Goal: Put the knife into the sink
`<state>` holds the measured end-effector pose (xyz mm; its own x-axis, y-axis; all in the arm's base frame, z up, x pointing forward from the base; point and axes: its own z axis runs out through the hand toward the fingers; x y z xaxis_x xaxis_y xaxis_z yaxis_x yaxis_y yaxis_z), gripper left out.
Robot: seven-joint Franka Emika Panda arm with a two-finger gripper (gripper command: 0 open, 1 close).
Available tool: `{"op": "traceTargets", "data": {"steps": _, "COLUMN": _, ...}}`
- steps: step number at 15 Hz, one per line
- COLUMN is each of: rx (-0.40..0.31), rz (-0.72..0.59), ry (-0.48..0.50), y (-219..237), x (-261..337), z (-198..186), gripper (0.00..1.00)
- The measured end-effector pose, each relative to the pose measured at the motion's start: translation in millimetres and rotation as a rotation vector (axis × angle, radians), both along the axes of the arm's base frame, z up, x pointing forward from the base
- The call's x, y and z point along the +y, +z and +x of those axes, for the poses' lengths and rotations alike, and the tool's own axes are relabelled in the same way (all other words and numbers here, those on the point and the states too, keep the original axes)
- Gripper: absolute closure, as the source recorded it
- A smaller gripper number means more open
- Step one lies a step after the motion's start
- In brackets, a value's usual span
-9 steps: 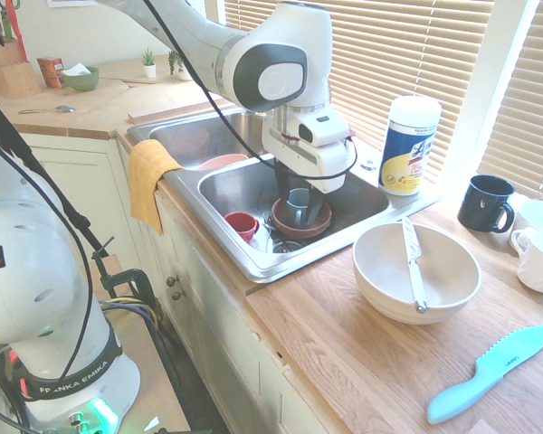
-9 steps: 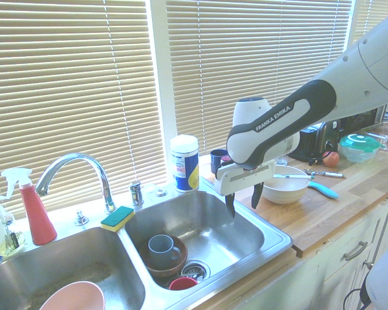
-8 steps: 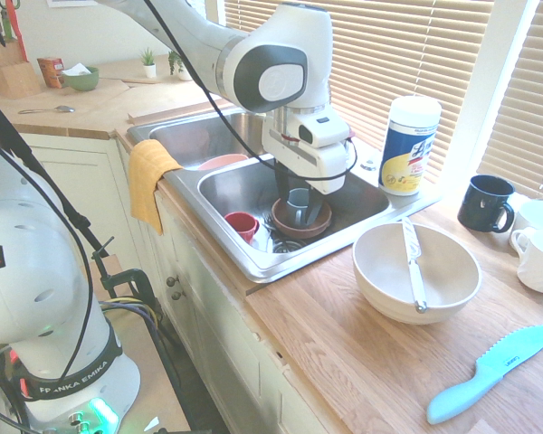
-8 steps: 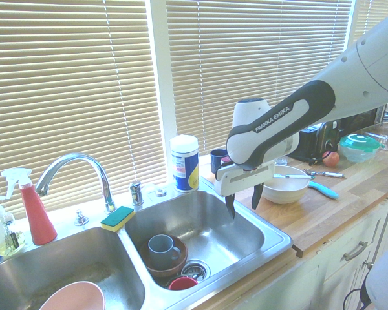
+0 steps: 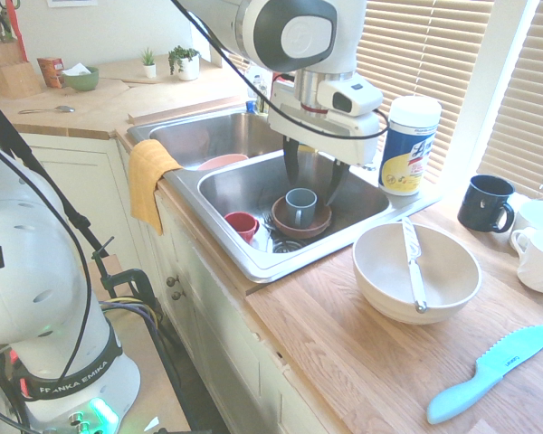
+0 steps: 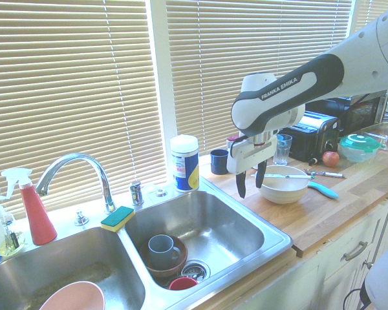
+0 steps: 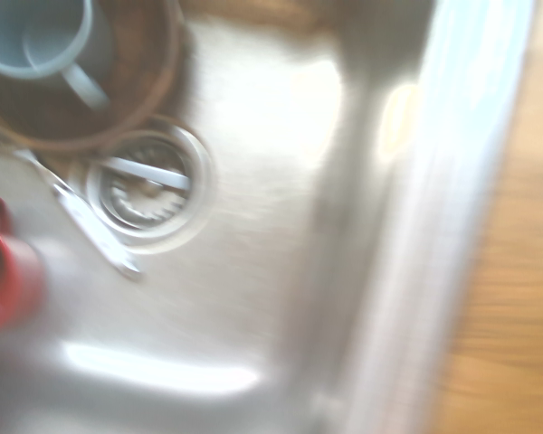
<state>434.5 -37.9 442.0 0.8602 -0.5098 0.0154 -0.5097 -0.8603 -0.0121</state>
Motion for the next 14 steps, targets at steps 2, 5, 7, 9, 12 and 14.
{"op": "traceTargets", "data": {"steps": 2, "rx": 0.017, "rz": -0.008, "ry": 0.092, "y": 14.0, "x": -33.1, "z": -2.7, "gripper": 0.0}}
{"op": "traceTargets", "data": {"steps": 5, "rx": 0.011, "rz": -0.017, "ry": 0.137, "y": 33.5, "x": -93.7, "z": -8.5, "gripper": 0.0}}
{"op": "traceTargets", "data": {"steps": 7, "rx": 0.002, "rz": -0.02, "ry": 0.121, "y": 39.7, "x": -123.9, "z": -4.2, "gripper": 0.0}}
{"op": "traceTargets", "data": {"steps": 9, "rx": 0.014, "rz": -0.019, "ry": 0.117, "y": 34.7, "x": -147.8, "z": 4.9, "gripper": 0.0}}
{"op": "traceTargets", "data": {"steps": 12, "rx": 0.054, "rz": -0.01, "ry": 0.13, "y": 13.3, "x": -181.8, "z": 12.9, "gripper": 0.0}}
{"op": "traceTargets", "data": {"steps": 14, "rx": 0.083, "rz": -0.003, "ry": 0.146, "y": -3.5, "x": -197.1, "z": 12.0, "gripper": 0.0}}
